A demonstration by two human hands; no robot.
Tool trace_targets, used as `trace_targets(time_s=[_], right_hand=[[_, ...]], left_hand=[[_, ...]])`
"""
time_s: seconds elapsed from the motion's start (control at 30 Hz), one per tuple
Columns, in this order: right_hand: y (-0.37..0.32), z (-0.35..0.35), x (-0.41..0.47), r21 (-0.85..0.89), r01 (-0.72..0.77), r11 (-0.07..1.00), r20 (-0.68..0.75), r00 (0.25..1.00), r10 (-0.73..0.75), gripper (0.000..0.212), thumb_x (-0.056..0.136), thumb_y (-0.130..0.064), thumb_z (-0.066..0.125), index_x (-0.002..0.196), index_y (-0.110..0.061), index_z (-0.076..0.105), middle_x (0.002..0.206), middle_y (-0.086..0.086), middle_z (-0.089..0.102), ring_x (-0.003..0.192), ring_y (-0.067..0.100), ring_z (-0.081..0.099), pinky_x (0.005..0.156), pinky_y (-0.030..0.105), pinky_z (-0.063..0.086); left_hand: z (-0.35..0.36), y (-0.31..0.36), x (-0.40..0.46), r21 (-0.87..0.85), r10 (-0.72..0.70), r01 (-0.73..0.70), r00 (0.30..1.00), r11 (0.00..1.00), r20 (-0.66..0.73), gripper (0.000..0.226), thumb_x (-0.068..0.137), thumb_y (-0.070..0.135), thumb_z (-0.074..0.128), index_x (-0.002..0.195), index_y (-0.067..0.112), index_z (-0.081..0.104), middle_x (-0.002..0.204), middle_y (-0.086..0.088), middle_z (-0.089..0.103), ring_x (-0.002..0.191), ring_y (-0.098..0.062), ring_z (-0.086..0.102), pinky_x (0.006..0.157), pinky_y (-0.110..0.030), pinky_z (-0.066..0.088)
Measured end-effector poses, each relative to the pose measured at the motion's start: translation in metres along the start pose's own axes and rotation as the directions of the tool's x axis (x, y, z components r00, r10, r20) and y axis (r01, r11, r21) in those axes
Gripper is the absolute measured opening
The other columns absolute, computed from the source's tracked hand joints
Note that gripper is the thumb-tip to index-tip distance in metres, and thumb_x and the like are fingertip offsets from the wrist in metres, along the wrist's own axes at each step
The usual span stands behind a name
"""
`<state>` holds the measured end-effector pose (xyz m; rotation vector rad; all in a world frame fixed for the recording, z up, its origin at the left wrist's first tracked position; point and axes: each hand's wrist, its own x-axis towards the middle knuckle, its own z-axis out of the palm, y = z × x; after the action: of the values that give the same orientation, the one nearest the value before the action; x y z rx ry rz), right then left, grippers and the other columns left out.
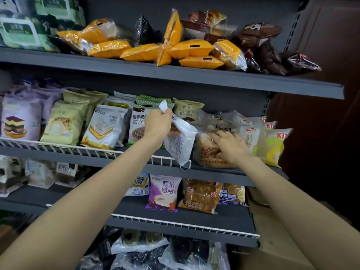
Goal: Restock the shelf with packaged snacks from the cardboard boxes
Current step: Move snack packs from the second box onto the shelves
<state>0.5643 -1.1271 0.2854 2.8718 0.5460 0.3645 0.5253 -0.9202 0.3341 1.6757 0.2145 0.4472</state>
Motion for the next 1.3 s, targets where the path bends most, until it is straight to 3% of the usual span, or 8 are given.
trace_targets(time_s=[0.4,0.53,0.73,0.9,1.03,1.13,1.23,1.3], right_hand=[[-0.016,0.017,-0.004,-0.102,-0.099,0.99,-0.07,0.993,0.092,0.087,0.08,-0.019,0.068,0.147,-0.019,0.013,0.14,0.007,0.033,0.133,0.024,0.031,0.11,0.043,0.022],[-0.021,0.0,-0.002,0.189,-0.155,0.97,0.02,0.988,0.154,0.099,0.078,-0.034,0.066,0.15,-0.018,0.0,0.15,0.011,0.019,0.143,0.029,0.011,0.117,0.047,0.001],[-0.054,-0.038,-0.004,0.906,0.129,0.404,-0.143,0.99,0.005,0.095,0.077,-0.034,0.075,0.15,-0.03,0.014,0.155,-0.004,0.022,0.142,0.016,0.021,0.114,0.039,0.024],[-0.072,-0.044,0.021,0.881,0.231,0.413,-0.32,0.934,0.16,0.052,0.081,-0.012,0.073,0.127,-0.017,0.051,0.111,-0.008,0.06,0.104,0.012,0.057,0.087,0.025,0.045],[-0.06,-0.051,0.052,0.957,0.064,0.282,-0.183,0.889,0.42,0.036,0.082,-0.011,0.071,0.115,-0.009,0.058,0.103,0.006,0.065,0.092,0.019,0.059,0.078,0.029,0.048],[-0.053,-0.062,0.082,0.96,-0.084,0.268,-0.064,0.863,0.502,0.028,0.087,-0.015,0.063,0.113,-0.005,0.058,0.1,0.008,0.06,0.088,0.019,0.057,0.069,0.024,0.043],[-0.057,-0.065,0.115,0.903,-0.218,0.369,-0.039,0.816,0.577,0.029,0.089,-0.022,0.057,0.106,0.001,0.061,0.109,0.014,0.065,0.097,0.026,0.062,0.065,0.028,0.041],[-0.064,-0.065,0.135,0.845,-0.269,0.462,-0.08,0.791,0.607,0.036,0.091,-0.027,0.054,0.113,0.002,0.058,0.117,0.021,0.061,0.113,0.034,0.055,0.081,0.036,0.045]], left_hand=[[0.002,0.004,0.003,-0.172,-0.123,0.13,0.991,0.977,0.049,0.014,0.097,0.013,0.044,0.091,0.003,0.052,0.083,-0.014,0.061,0.064,-0.022,0.064,0.056,-0.031,0.06],[-0.003,0.008,-0.001,-0.229,-0.159,0.171,0.985,0.958,0.07,0.009,0.098,0.013,0.045,0.099,0.004,0.049,0.08,-0.012,0.057,0.063,-0.021,0.062,0.052,-0.028,0.059],[-0.007,0.011,0.001,-0.296,-0.207,0.214,0.977,0.931,0.055,0.014,0.098,0.01,0.043,0.101,-0.001,0.051,0.08,-0.014,0.06,0.059,-0.022,0.064,0.046,-0.023,0.057],[-0.008,0.011,0.006,-0.309,-0.161,0.191,0.98,0.932,0.121,0.028,0.099,0.025,0.042,0.105,-0.001,0.052,0.085,-0.014,0.061,0.066,-0.021,0.065,0.06,-0.028,0.059],[-0.02,0.0,0.024,0.175,0.035,-0.031,0.999,0.984,-0.022,0.018,0.097,0.022,0.042,0.103,0.007,0.05,0.108,-0.015,0.058,0.089,-0.03,0.061,0.063,-0.031,0.05],[-0.028,-0.007,0.043,0.615,0.213,-0.188,0.976,0.766,0.033,0.025,0.092,0.022,0.052,0.111,0.006,0.051,0.118,-0.017,0.054,0.104,-0.032,0.055,0.079,-0.033,0.043],[-0.026,-0.004,0.066,0.729,0.191,-0.31,0.951,0.611,0.244,0.034,0.088,0.031,0.061,0.109,0.008,0.049,0.101,-0.014,0.055,0.114,-0.032,0.054,0.084,-0.033,0.044],[-0.013,-0.001,0.075,0.617,0.107,-0.401,0.883,0.677,0.456,0.05,0.085,0.034,0.066,0.123,0.011,0.042,0.112,-0.013,0.053,0.12,-0.03,0.051,0.082,-0.031,0.042]])
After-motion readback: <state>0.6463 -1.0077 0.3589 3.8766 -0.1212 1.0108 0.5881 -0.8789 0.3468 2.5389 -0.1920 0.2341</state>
